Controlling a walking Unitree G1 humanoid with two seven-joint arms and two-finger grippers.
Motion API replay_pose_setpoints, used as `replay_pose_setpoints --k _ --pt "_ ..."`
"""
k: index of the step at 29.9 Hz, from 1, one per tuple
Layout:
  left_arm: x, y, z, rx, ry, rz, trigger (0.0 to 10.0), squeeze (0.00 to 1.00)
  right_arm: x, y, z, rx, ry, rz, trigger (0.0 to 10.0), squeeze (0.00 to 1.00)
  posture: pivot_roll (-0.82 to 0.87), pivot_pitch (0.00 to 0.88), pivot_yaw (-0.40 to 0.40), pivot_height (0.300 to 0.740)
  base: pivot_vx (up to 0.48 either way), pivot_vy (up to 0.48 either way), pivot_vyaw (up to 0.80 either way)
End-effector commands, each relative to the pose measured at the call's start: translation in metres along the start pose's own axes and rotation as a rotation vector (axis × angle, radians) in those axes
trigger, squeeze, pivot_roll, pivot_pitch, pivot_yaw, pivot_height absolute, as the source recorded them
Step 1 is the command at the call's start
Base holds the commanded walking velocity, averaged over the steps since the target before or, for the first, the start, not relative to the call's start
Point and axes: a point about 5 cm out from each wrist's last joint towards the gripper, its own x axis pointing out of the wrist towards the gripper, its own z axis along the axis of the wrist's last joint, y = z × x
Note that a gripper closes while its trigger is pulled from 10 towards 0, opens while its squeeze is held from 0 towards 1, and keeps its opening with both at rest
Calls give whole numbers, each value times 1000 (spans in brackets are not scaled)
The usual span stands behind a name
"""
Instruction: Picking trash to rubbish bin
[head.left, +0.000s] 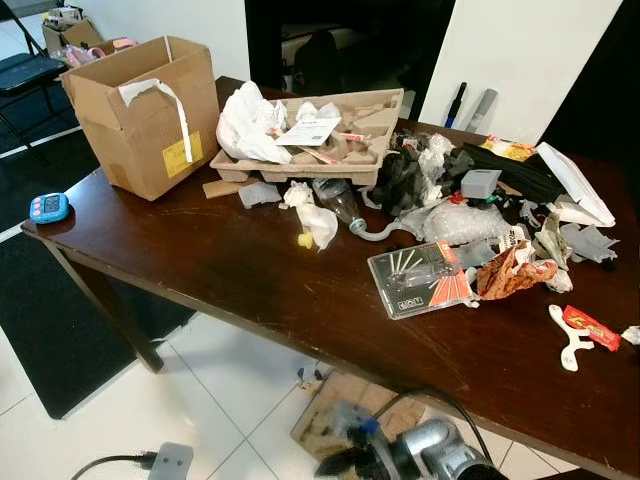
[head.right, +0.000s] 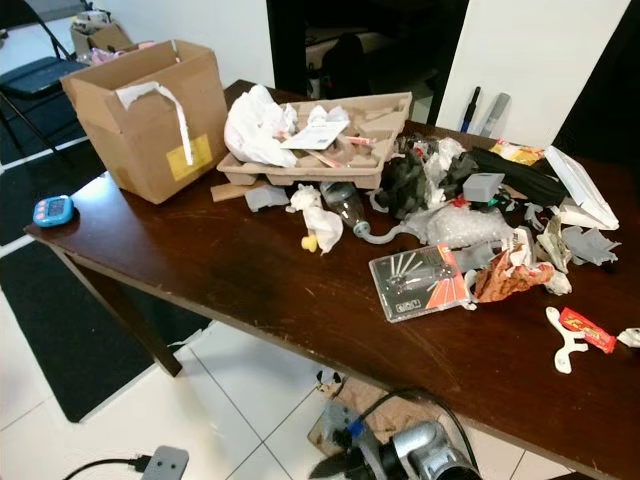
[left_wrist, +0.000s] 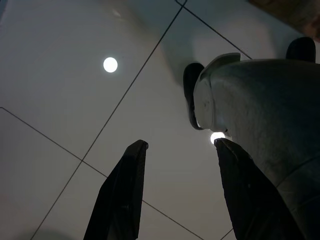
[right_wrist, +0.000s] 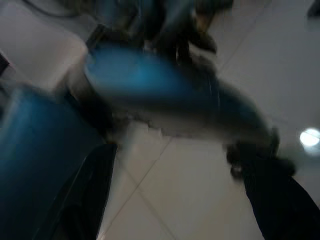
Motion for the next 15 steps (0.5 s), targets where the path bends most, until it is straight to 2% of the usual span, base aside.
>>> replay_pose_setpoints --k 1,2,3,4,8,9,11,12,13,14,15 --pt "0 -4 -2 4 -2 -16 10000 0 -4 0 31 -35 -184 48 10000 0 114 111 -22 740 0 0 0" --pt "0 -4 0 5 -11 -17 10000 0 -6 2 46 -57 -260 73 10000 0 114 111 -22 740 0 0 0" --pt "0 -4 0 5 -11 -17 10000 0 -6 2 46 -57 -260 73 10000 0 114 111 -22 740 0 0 0" --pt "1 -3 6 8 -30 -19 10000 0 -10 3 66 -92 -366 93 10000 0 116 113 -22 740 0 0 0" --pt "3 -3 18 22 -74 -24 10000 0 -21 11 107 -181 -561 142 10000 0 118 114 -21 740 0 0 0" --pt "4 -4 23 33 -87 -28 10000 0 -30 14 130 -225 -671 154 10000 0 119 115 -22 740 0 0 0" --pt "4 -4 24 36 -90 -29 10000 0 -33 15 138 -238 -712 155 10000 0 119 115 -22 740 0 0 0" --pt "4 -5 25 40 -95 -32 10000 0 -43 15 155 -270 -806 119 10000 0 121 115 -23 740 0 0 0" --pt "4 -5 25 40 -95 -32 10000 0 -43 15 155 -270 -806 119 10000 0 121 115 -23 740 0 0 0" --pt "4 -6 26 44 -97 -33 10000 0 -48 15 167 -295 -859 73 10000 0 121 113 -23 740 0 0 0" --pt "5 -7 27 47 -100 -36 10000 0 -52 10 180 -318 -891 -29 10000 0 120 113 -24 740 0 0 0"
